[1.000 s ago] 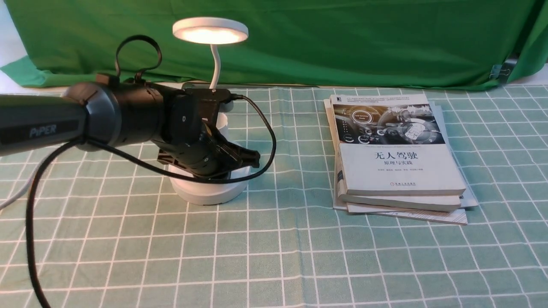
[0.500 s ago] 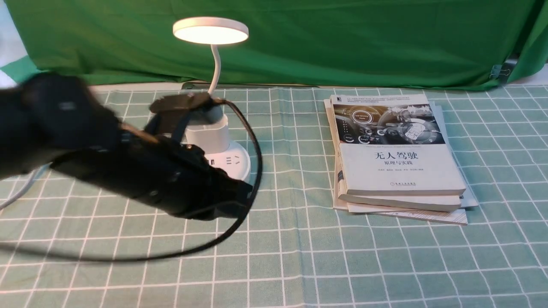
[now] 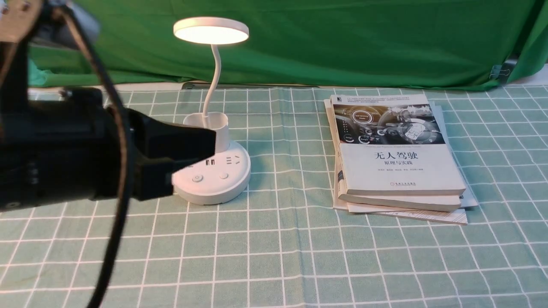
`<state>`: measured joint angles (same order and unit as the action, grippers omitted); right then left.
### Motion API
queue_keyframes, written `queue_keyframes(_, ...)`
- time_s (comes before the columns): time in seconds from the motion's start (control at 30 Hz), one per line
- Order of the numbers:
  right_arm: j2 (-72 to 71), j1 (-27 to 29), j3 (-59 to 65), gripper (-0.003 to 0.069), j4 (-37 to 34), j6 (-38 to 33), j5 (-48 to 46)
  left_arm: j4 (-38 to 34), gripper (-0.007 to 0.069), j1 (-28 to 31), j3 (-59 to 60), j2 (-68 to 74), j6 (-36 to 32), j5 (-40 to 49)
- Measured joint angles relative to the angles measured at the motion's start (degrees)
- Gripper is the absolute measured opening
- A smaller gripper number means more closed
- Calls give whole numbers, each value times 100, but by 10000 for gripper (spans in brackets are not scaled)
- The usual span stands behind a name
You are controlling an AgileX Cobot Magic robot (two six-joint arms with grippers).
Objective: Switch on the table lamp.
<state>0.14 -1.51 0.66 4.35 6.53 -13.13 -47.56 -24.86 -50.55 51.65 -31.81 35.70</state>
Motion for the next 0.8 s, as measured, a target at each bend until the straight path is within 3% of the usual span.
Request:
queue_keyframes(0.17, 0, 0, 0, 241, 0, 0, 0, 351, 0, -28, 108, -467, -54, -298)
queue_keyframes(0.33, 0, 0, 0, 241, 0, 0, 0, 2223, 0, 83, 601, -1603, 104, -957)
queue_keyframes(0.37, 0, 0, 0, 241, 0, 0, 0, 2317, 0, 96, 633, -1718, 127, -997)
queue_keyframes(0.4, 0, 0, 0, 241, 0, 0, 0, 3025, 0, 203, 892, -2149, 166, -1277)
queue_keyframes(0.5, 0, 0, 0, 241, 0, 0, 8, 3949, 0, 520, 1596, -3105, 284, -1881)
queue_keyframes(0.67, 0, 0, 0, 241, 0, 0, 4, 4263, 0, 1382, 2933, -4471, 1051, -2904)
queue_keyframes(0.8, 0, 0, 0, 241, 0, 0, 2, 4277, 0, 1999, 3880, -5109, 1808, -3204)
